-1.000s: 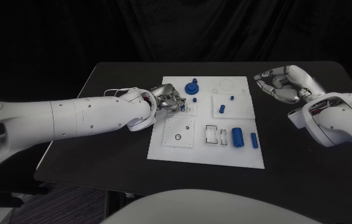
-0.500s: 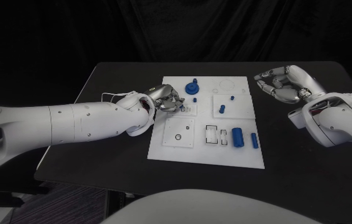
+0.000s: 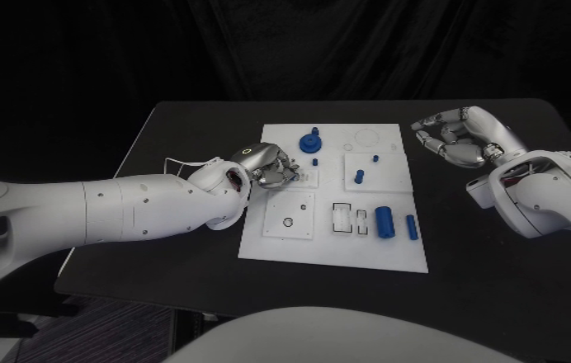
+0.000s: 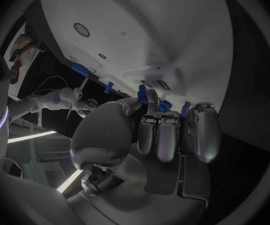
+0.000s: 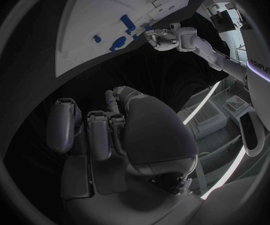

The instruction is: Assemble the parts on the task board

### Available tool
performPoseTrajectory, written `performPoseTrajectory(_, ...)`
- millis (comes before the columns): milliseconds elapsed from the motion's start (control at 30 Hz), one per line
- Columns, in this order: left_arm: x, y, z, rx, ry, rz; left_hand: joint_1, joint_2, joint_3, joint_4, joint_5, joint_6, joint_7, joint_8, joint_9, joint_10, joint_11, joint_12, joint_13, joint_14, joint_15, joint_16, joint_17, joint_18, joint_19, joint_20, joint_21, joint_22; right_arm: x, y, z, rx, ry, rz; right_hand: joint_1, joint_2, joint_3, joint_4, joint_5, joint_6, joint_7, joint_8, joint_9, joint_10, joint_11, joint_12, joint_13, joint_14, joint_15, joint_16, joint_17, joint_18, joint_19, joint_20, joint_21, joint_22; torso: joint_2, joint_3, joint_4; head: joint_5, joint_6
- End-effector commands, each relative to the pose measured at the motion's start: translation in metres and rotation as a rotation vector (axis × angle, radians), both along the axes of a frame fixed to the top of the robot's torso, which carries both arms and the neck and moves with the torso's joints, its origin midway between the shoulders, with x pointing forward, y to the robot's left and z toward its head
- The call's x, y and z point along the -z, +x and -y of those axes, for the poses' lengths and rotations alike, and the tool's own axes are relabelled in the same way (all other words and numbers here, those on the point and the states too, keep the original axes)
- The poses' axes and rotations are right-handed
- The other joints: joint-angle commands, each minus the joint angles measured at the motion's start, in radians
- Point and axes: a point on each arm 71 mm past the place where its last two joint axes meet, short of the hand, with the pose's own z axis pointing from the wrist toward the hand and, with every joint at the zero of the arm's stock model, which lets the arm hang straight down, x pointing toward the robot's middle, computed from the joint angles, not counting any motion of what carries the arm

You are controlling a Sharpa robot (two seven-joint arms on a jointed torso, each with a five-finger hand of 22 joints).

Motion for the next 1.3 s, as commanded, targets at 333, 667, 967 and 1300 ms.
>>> performPoseTrajectory(333, -0.0011, -0.0002, 0.0012, -0.016, -0.005, 0.053, -0.01, 0.009, -0.009, 0.018, -0.03, 0.012, -0.001, -0.008, 0.024, 0.102, 0.006, 0.0, 0.263, 0.104, 0.002, 0.003, 0.263, -0.004, 0.008, 0.0, 0.006, 0.182, 0.0011, -0.0003, 0.0006, 0.011, -0.002, 0.002, -0.004, -0.003, 0.008, -0.001, 0.005, -0.006, 0.001, -0.006, -0.002, 0.08, 0.006, -0.003, 0.241, 0.083, 0.002, -0.003, 0.205, 0.001, -0.005, 0.001, -0.006, 0.122, 0.0, -0.0003, 0.0005, 0.001, 0.0)
performPoseTrajectory(667, 0.001, 0.0014, 0.0021, -0.027, 0.004, 0.041, -0.018, 0.015, -0.031, 0.038, -0.08, 0.021, -0.002, -0.012, 0.024, 0.102, 0.005, 0.0, 0.263, 0.104, 0.001, 0.003, 0.263, -0.004, 0.009, -0.001, 0.004, 0.182, 0.0015, -0.0002, -0.0001, 0.01, -0.002, 0.0, -0.004, -0.003, 0.008, -0.001, 0.005, -0.006, 0.001, -0.006, -0.002, 0.08, 0.006, -0.003, 0.241, 0.083, 0.002, -0.003, 0.205, 0.001, -0.005, 0.001, -0.006, 0.122, 0.001, -0.0011, 0.0004, 0.003, 0.0)
performPoseTrajectory(967, 0.0029, 0.0027, 0.0051, -0.027, 0.012, 0.027, -0.024, 0.019, -0.049, 0.051, -0.11, 0.025, -0.002, -0.015, 0.024, 0.102, 0.005, 0.0, 0.263, 0.104, 0.0, 0.003, 0.263, -0.004, 0.009, -0.001, 0.002, 0.183, 0.0016, -0.0003, -0.0005, 0.009, -0.002, 0.0, -0.004, -0.003, 0.008, -0.001, 0.005, -0.006, 0.001, -0.006, -0.002, 0.08, 0.006, -0.003, 0.241, 0.083, 0.002, -0.003, 0.205, 0.001, -0.005, 0.001, -0.006, 0.122, 0.0, -0.0003, 0.0001, 0.002, 0.0)
performPoseTrajectory(1300, 0.004, 0.0035, 0.0082, -0.024, 0.013, 0.024, -0.035, 0.022, -0.075, 0.07, -0.136, 0.03, -0.002, -0.018, 0.024, 0.102, 0.006, 0.0, 0.263, 0.104, 0.001, 0.003, 0.263, -0.004, 0.01, -0.002, 0.0, 0.183, 0.0016, -0.0004, -0.0002, 0.009, -0.002, 0.0, -0.004, -0.003, 0.008, -0.001, 0.005, -0.006, 0.001, -0.006, -0.002, 0.08, 0.006, -0.003, 0.241, 0.083, 0.002, -0.003, 0.205, 0.001, -0.005, 0.001, -0.006, 0.122, 0.001, -0.0004, 0.0001, 0.003, 0.0)
